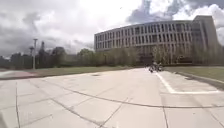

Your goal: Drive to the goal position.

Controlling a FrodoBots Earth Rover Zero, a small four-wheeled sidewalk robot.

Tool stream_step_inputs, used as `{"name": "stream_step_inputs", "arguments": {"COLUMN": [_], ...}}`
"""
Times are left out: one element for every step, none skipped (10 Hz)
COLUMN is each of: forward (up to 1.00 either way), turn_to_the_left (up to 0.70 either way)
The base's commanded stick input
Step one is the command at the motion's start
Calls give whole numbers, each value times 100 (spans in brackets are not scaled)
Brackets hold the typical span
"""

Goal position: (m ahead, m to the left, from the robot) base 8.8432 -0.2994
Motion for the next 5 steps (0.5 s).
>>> {"name": "stream_step_inputs", "arguments": {"forward": [70, 70, 70, 70, 70], "turn_to_the_left": [3, 3, 3, 3, 3]}}
